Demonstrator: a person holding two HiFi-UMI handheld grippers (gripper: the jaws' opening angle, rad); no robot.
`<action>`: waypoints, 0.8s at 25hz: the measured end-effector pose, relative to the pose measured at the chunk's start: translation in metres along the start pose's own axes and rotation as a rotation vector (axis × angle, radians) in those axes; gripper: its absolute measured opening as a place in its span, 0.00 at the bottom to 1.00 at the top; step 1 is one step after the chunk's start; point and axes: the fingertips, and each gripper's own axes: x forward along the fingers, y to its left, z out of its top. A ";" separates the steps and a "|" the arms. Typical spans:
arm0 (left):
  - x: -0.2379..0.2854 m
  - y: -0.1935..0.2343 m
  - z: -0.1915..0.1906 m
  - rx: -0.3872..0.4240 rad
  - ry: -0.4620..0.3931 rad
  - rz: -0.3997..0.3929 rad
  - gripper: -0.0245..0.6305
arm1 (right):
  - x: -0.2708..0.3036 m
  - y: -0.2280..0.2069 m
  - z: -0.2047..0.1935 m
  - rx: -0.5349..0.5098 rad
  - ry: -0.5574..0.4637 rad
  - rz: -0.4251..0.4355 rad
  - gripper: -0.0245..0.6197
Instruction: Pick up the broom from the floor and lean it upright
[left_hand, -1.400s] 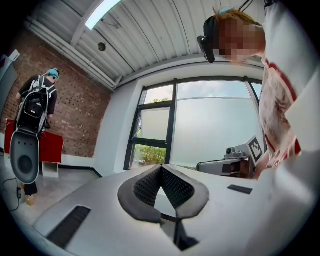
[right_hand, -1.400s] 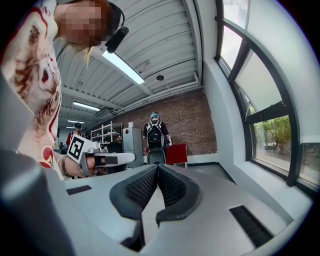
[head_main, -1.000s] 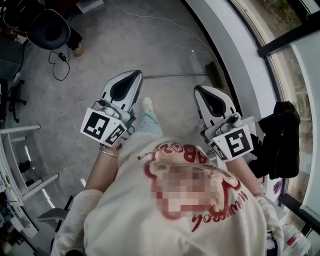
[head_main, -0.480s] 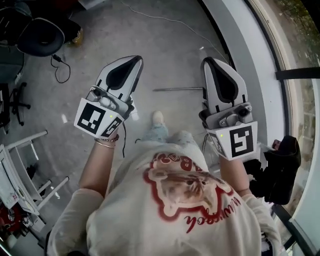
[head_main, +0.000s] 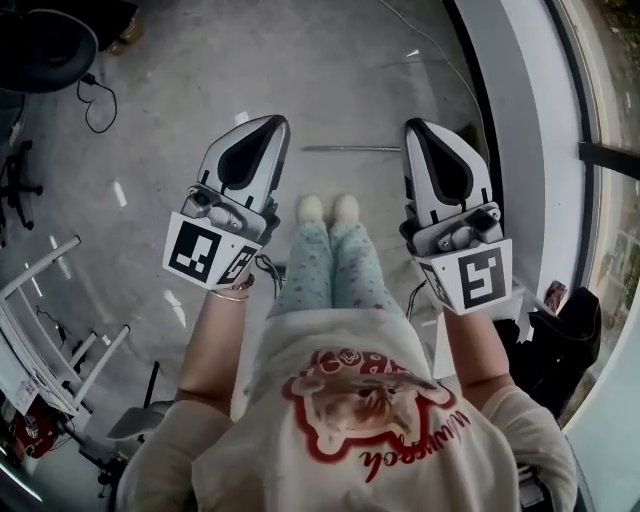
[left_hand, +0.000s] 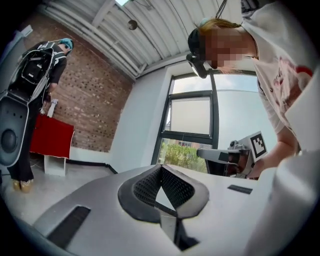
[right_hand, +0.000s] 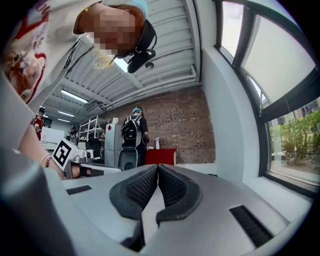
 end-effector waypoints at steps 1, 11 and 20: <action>0.003 0.005 -0.016 0.003 0.016 0.006 0.06 | 0.005 0.000 -0.017 0.004 0.018 0.022 0.08; 0.014 0.074 -0.156 -0.024 0.080 0.074 0.06 | 0.063 0.026 -0.200 -0.025 0.149 0.171 0.08; -0.001 0.118 -0.287 -0.063 0.141 0.093 0.06 | 0.084 0.079 -0.355 -0.035 0.243 0.399 0.08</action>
